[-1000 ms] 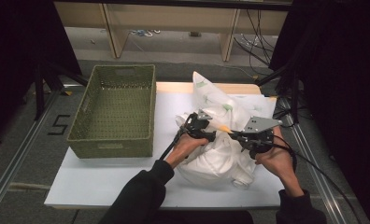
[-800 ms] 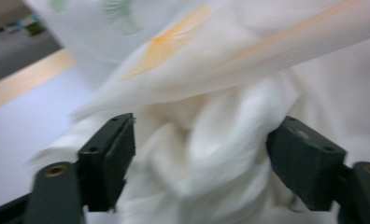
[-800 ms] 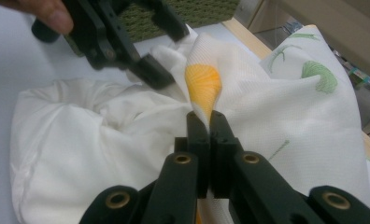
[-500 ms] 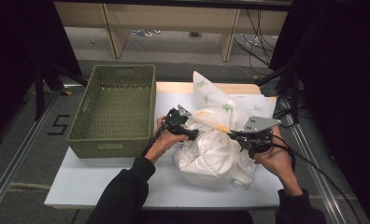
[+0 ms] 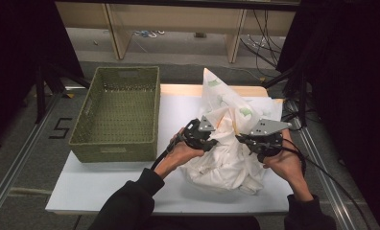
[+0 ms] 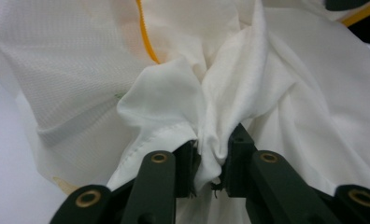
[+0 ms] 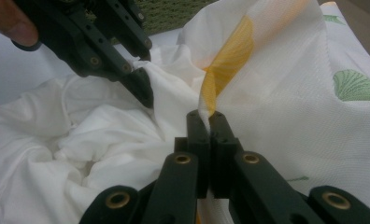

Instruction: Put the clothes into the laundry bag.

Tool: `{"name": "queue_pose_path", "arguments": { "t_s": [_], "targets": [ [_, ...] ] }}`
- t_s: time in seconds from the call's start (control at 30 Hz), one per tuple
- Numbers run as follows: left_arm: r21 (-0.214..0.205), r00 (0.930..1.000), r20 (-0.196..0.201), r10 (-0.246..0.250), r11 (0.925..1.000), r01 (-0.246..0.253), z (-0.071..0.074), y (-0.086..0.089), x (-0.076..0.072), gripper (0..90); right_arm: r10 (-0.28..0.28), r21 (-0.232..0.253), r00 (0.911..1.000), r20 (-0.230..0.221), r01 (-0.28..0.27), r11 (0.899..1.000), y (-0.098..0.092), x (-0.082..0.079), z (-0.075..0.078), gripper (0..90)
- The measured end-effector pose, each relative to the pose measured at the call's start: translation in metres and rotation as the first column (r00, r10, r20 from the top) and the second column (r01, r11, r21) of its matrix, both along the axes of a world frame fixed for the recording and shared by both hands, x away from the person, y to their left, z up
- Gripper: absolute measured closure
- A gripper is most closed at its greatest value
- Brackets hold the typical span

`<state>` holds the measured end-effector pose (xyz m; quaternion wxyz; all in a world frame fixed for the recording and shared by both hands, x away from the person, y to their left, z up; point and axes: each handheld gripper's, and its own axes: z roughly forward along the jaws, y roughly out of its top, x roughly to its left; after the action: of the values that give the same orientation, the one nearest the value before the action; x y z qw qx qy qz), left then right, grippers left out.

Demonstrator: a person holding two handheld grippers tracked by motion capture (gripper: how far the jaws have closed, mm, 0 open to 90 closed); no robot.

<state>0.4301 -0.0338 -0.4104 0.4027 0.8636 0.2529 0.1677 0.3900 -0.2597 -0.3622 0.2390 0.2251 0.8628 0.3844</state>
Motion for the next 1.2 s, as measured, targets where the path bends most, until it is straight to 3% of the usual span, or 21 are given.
{"name": "queue_pose_path", "arguments": {
  "t_s": [0.03, 0.1, 0.17, 0.23, 0.33, 0.4, 0.47, 0.5, 0.57, 0.6, 0.67, 0.7, 0.8, 0.9, 0.93, 0.97, 1.0, 1.03, 1.07, 1.1, 1.2],
  "targets": [
    [0.036, 0.9998, 0.006, 0.019, 0.9992, -0.019, 0.000, 0.001, 0.000, 69.2, 0.001, 0.003, 1.0000, 0.002, -0.001, 1.000, -0.001, -0.001, 0.001, 90.0],
    [0.039, 0.9976, -0.028, 0.064, 0.9972, -0.063, -0.005, 0.007, 0.005, 58.3, -0.002, 0.010, 1.0000, 0.004, 0.002, 1.000, -0.002, -0.001, 0.002, 90.0],
    [0.051, 0.9944, -0.033, 0.100, 0.9939, -0.098, -0.010, 0.016, 0.009, 56.7, 0.002, 0.013, 1.0000, 0.007, -0.002, 1.000, -0.003, -0.001, 0.003, 90.0],
    [0.034, 0.9920, -0.042, 0.119, 0.9925, -0.118, -0.013, 0.023, 0.009, 58.5, 0.006, 0.013, 1.0000, 0.004, -0.006, 1.000, -0.002, -0.001, 0.003, 90.0],
    [0.000, 0.9981, -0.048, 0.038, 0.9993, -0.038, -0.015, 0.023, 0.005, 69.3, 0.007, 0.006, 1.0000, -0.001, -0.007, 1.000, 0.000, 0.000, 0.000, 90.0],
    [-0.015, 0.9998, -0.022, 0.004, 0.9999, -0.005, -0.015, 0.017, 0.004, 79.5, 0.007, 0.005, 1.0000, -0.004, -0.007, 1.000, 0.002, 0.000, 0.000, 90.0],
    [-0.085, 0.9983, -0.032, -0.049, 0.9953, 0.046, -0.014, 0.006, 0.001, 84.5, 0.008, 0.004, 1.0000, -0.002, -0.008, 1.000, 0.003, -0.001, 0.001, 90.0],
    [-0.097, 0.9972, -0.020, -0.072, 0.9928, 0.070, -0.013, -0.002, -0.002, 85.1, 0.011, 0.005, 0.9999, 0.002, -0.011, 1.000, 0.003, -0.002, 0.001, 90.0],
    [-0.103, 0.9959, 0.002, -0.090, 0.9906, 0.090, -0.010, -0.018, -0.002, 85.8, 0.021, 0.013, 0.9998, 0.001, -0.021, 1.000, 0.003, -0.002, 0.003, 90.0],
    [-0.085, 0.9962, 0.006, -0.086, 0.9926, 0.087, -0.009, -0.024, 0.002, 86.1, 0.022, 0.012, 0.9998, 0.000, -0.022, 1.000, 0.003, -0.003, 0.003, 90.0],
    [-0.106, 0.9989, 0.026, -0.038, 0.9936, 0.040, -0.011, -0.036, 0.020, 86.9, 0.017, -0.007, 0.9998, 0.010, -0.017, 1.000, 0.000, -0.007, 0.003, 90.0],
    [-0.106, 0.9989, 0.026, -0.038, 0.9936, 0.040, -0.011, -0.036, 0.020, 87.0, 0.017, -0.007, 0.9998, 0.010, -0.017, 1.000, 0.000, -0.007, 0.003, 90.0],
    [-0.184, 0.9972, -0.041, 0.063, 0.9804, -0.069, -0.022, -0.041, 0.045, 87.0, 0.014, -0.002, 0.9999, -0.005, -0.014, 1.000, -0.004, -0.008, 0.001, 90.0],
    [-0.181, 0.9905, -0.079, 0.113, 0.9755, -0.126, -0.032, -0.040, 0.058, 85.6, 0.018, -0.007, 0.9996, -0.021, -0.018, 1.000, -0.007, -0.008, -0.004, 90.0],
    [-0.195, 0.9886, -0.101, 0.111, 0.9721, -0.130, -0.033, -0.038, 0.058, 84.0, 0.019, -0.009, 0.9997, -0.014, -0.020, 1.000, -0.008, -0.006, -0.005, 90.0],
    [-0.194, 0.9898, -0.117, 0.081, 0.9756, -0.103, -0.030, -0.035, 0.056, 80.4, 0.004, -0.009, 0.9998, -0.018, -0.004, 1.000, -0.009, -0.006, -0.005, 90.0],
    [-0.171, 0.9928, -0.109, 0.051, 0.9828, -0.069, -0.021, -0.030, 0.047, 64.0, 0.008, 0.002, 0.9997, -0.021, -0.008, 1.000, -0.011, -0.005, -0.005, 90.0],
    [-0.171, 0.9928, -0.109, 0.051, 0.9828, -0.069, -0.021, -0.030, 0.047, 58.0, 0.008, 0.002, 0.9997, -0.021, -0.008, 1.000, -0.011, -0.005, -0.005, 90.0],
    [-0.147, 0.9948, -0.076, 0.069, 0.9859, -0.079, -0.012, -0.025, 0.039, 50.4, 0.004, 0.012, 0.9998, -0.020, -0.004, 1.000, -0.013, -0.005, -0.003, 90.0],
    [-0.134, 0.9963, -0.059, 0.063, 0.9886, -0.070, -0.006, -0.021, 0.034, 50.4, 0.004, 0.012, 0.9998, -0.020, -0.004, 1.000, -0.013, -0.005, -0.003, 90.0],
    [-0.152, 0.9927, -0.115, 0.038, 0.9869, -0.056, 0.010, -0.003, 0.013, 32.7, -0.002, 0.013, 0.9999, -0.011, 0.003, 1.000, -0.014, -0.006, 0.000, 90.0]
  ]
}}
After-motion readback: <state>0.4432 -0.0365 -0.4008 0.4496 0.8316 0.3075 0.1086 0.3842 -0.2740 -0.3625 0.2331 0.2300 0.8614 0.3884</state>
